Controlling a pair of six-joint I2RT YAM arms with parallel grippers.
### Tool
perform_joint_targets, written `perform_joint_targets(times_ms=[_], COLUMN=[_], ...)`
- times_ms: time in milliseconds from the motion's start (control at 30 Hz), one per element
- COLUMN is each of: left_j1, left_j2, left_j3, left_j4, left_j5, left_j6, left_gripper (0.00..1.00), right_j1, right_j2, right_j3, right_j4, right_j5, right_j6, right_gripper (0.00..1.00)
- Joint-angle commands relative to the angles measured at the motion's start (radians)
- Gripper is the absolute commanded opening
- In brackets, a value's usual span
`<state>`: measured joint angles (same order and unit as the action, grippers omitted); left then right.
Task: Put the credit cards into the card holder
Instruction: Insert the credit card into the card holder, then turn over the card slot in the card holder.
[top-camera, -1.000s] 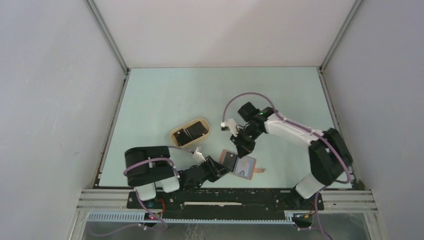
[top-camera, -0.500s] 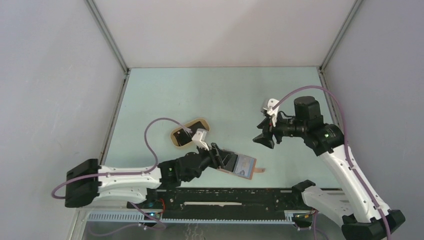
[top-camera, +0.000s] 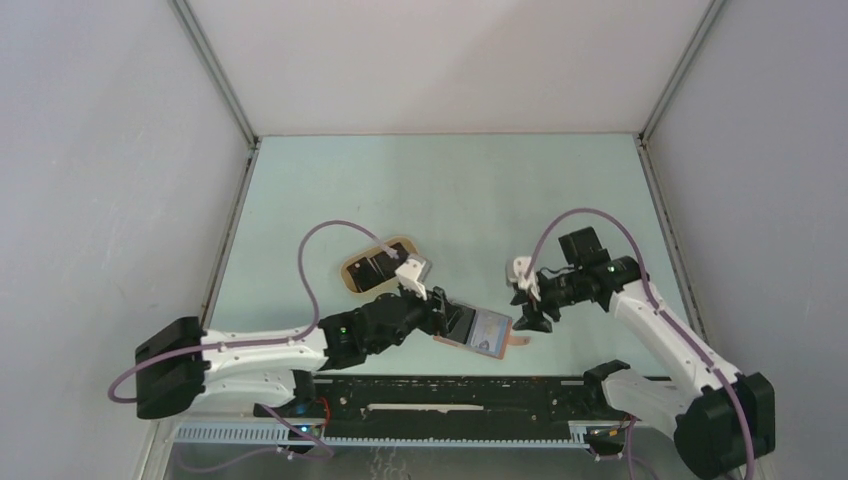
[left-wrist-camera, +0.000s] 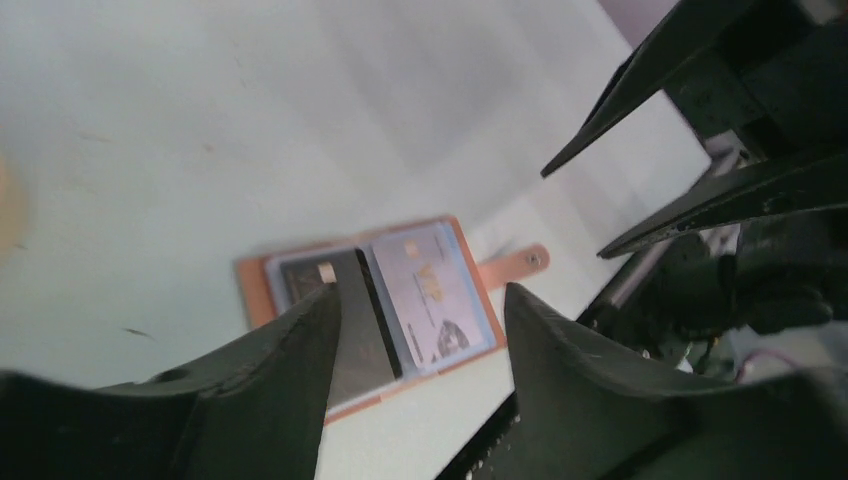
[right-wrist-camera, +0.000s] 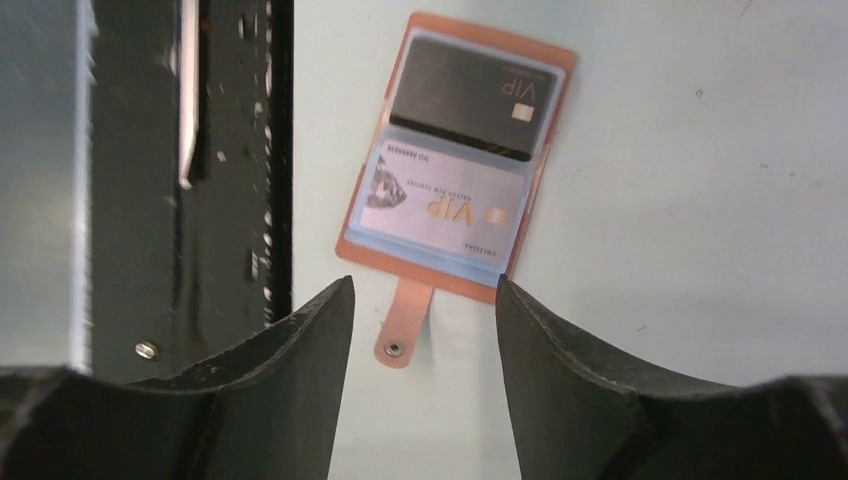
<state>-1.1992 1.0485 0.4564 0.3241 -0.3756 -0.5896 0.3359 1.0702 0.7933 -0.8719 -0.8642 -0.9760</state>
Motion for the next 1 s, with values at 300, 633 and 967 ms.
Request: perform_joint_targets(times_ms=[300,633,967], left_j1=[0.0,0.002,0.01], left_j2=[0.325,0.481,0.537], left_j3=[0.146,0.179,0.161], left_j4=[-0.012,0.028,0.107], left_j5=[0.054,0.08,0.12], left_j6=[-0.058,-0.066,-0.088], left_gripper=[0.11,0.02,0.01], right_j1=[0.222,0.345,0.399], right_j2=[-0.055,-0.004,0.047], right_j3=[-0.231,-0.291,-0.313], right_j4=[0.327,0.416,0.459], right_j5=[0.239,0.367,0.422], right_j6=[-0.528,-0.558,-0.568], right_gripper=[0.5,0.48,0.47])
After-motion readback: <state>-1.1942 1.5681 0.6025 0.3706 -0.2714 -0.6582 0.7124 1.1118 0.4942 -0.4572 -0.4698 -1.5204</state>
